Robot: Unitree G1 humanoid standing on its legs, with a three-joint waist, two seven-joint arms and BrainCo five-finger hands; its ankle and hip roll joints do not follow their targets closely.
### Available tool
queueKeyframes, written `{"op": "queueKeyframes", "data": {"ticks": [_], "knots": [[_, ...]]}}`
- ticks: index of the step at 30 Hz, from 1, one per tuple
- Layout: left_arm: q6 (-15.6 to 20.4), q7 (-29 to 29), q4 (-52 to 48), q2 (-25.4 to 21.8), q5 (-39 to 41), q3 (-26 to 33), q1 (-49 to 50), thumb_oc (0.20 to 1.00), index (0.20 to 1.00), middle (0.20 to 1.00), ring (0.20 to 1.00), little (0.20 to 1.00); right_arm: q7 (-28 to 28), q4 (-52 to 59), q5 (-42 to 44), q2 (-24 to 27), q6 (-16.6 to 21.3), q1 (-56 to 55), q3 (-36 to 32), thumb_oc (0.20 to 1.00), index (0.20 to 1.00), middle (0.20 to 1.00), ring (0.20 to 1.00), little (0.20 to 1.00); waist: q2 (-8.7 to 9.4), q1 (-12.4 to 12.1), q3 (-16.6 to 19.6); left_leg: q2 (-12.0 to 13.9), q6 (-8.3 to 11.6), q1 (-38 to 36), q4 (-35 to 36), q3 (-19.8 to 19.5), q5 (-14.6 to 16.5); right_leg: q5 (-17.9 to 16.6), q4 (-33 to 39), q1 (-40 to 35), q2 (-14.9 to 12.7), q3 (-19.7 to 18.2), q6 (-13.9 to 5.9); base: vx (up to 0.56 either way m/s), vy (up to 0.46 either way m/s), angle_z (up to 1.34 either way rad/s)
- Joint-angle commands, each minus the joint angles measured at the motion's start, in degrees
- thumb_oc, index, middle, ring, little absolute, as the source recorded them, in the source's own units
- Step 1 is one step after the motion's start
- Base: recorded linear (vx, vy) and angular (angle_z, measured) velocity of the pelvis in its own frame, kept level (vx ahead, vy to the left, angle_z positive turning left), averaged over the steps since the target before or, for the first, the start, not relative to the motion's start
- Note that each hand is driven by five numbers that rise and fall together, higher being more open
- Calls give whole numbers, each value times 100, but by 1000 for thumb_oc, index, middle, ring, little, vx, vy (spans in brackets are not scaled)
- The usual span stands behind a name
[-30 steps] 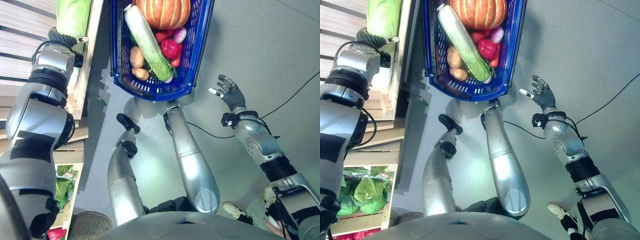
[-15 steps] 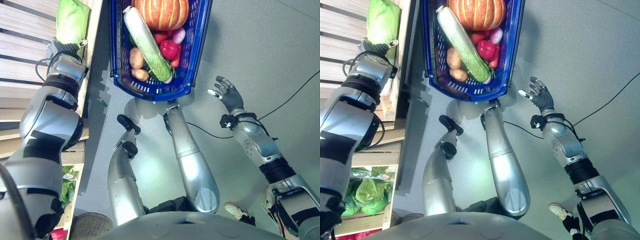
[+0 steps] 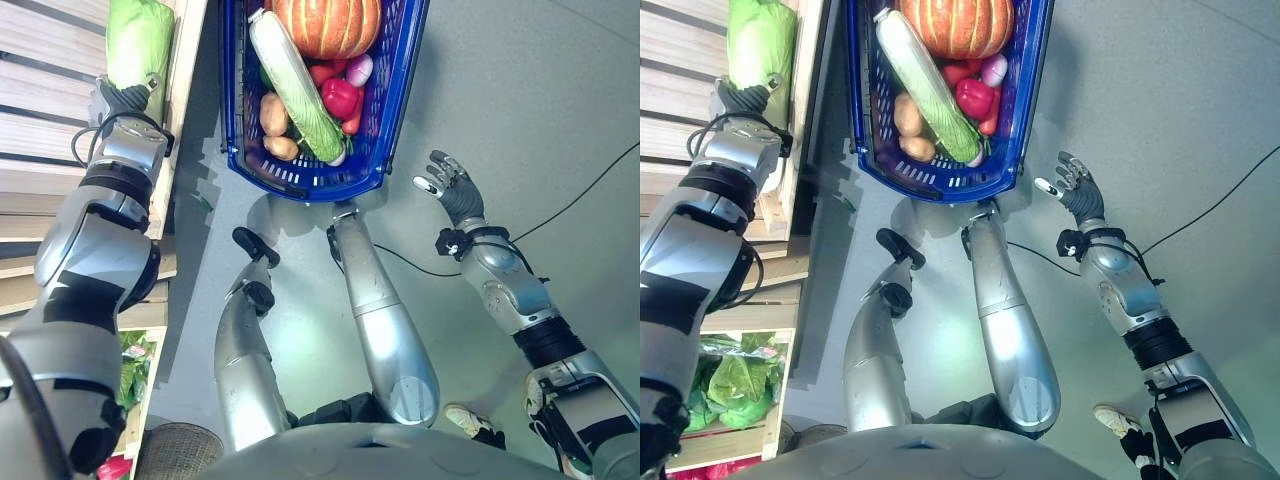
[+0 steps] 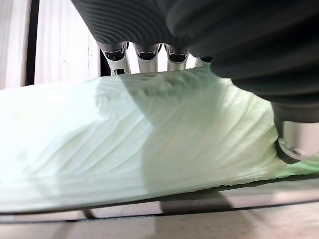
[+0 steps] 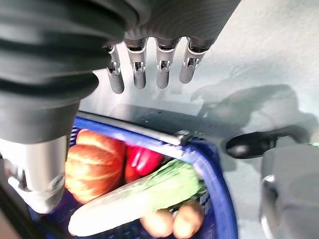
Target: Pick up fruits and vegetables into the basket
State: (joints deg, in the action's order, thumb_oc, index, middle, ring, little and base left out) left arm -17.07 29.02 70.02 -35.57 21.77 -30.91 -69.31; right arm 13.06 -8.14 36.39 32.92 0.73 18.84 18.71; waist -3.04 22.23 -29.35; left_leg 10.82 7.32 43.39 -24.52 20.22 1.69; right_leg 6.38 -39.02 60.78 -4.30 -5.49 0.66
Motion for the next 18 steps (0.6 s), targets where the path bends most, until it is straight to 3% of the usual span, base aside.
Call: {"op": "queueKeyframes", "data": {"ticks": [1, 10, 12, 18], "knots": [[303, -168, -364, 757, 884, 765, 697, 200, 200, 200, 200, 200, -146, 455, -300, -75, 356, -345, -185, 1000, 1000, 1000, 1000, 1000, 229, 28, -44, 11, -57, -26, -664, 3, 552, 281, 191, -452, 164, 129, -170, -15, 89, 3], [917, 29, -1035, 559, 777, 1274, 1441, 200, 200, 200, 200, 200, -653, 1102, -852, 10, 728, -664, -402, 1000, 1000, 1000, 1000, 1000, 180, -127, -44, -78, -75, -933, -349, -50, 496, 355, 394, -1329, -19, 287, -188, -1, 79, 7], [1248, 96, -1309, 530, 637, 1410, 1705, 200, 200, 200, 200, 200, -735, 1316, -1018, 34, 788, -648, -465, 1000, 1000, 1000, 1000, 1000, 169, -210, -44, -104, -84, -1235, -260, -84, 489, 369, 500, -1651, -76, 365, -203, -1, 55, 9], [1881, 417, -2278, 435, -304, 1496, 2314, 200, 200, 200, 200, 200, -932, 1820, -1283, 85, 734, -349, -559, 1000, 1000, 1000, 1000, 1000, 164, -493, -44, -144, -115, -1900, -102, -192, 514, 370, 794, -2480, -206, 574, -252, -3, 18, 17]]}}
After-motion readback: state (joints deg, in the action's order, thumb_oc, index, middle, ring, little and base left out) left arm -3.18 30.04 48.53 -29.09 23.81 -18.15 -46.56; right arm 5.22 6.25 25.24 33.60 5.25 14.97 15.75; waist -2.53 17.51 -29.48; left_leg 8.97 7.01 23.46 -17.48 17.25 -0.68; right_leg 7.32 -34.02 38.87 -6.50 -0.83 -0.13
